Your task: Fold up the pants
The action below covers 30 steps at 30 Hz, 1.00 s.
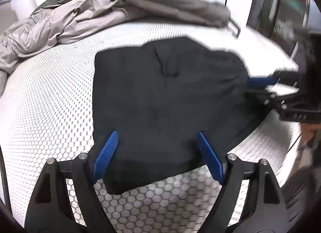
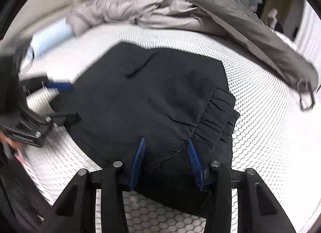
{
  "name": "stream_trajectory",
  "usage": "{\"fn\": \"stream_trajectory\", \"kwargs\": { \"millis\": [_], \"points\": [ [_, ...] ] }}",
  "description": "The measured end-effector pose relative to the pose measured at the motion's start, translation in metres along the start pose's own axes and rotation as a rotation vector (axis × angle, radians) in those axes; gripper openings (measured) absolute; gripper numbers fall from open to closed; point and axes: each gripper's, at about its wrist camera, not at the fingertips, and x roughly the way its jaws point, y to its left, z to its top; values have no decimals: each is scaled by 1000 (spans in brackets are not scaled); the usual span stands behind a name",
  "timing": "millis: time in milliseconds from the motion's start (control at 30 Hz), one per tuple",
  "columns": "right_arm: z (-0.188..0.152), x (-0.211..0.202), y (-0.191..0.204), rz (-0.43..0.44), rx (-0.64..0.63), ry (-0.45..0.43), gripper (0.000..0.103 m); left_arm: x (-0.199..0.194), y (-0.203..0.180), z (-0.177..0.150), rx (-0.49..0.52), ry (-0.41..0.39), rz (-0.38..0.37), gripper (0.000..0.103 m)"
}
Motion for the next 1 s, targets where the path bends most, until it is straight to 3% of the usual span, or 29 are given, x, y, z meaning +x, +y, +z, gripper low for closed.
{"fn": "stream_trajectory", "kwargs": {
  "millis": [67,133,200,233,333,400,533,600,700,767,867,1000],
  "points": [
    [3,-5,-3,70,66,-32,45,-1,-4,9,-24,-47,-36,77],
    [8,4,6,128,83,-23,45,8,-11,10,-10,-21,-53,65],
    [14,24,20,108,49,24,45,27,-17,6,19,51,-59,55],
    [13,33,26,86,20,54,45,33,-21,2,62,67,-28,53],
    [4,32,33,4,-89,74,44,26,-20,-6,125,59,-6,53],
    [-4,13,13,10,-59,74,34,15,-7,-12,93,57,-24,53],
    [-12,-19,-19,87,46,16,34,-4,16,-10,8,24,-62,53],
    [-6,-26,-29,86,100,-42,34,-12,22,-1,-32,-27,-65,53],
    [6,-21,-21,50,130,-80,34,2,20,23,-29,-56,15,53],
    [18,-1,-8,44,113,-55,34,20,15,36,3,-39,42,53],
    [29,52,7,-7,-23,68,37,56,17,42,29,43,32,54],
    [24,38,-7,-80,-45,91,33,49,28,41,30,59,11,60]
  ]
}}
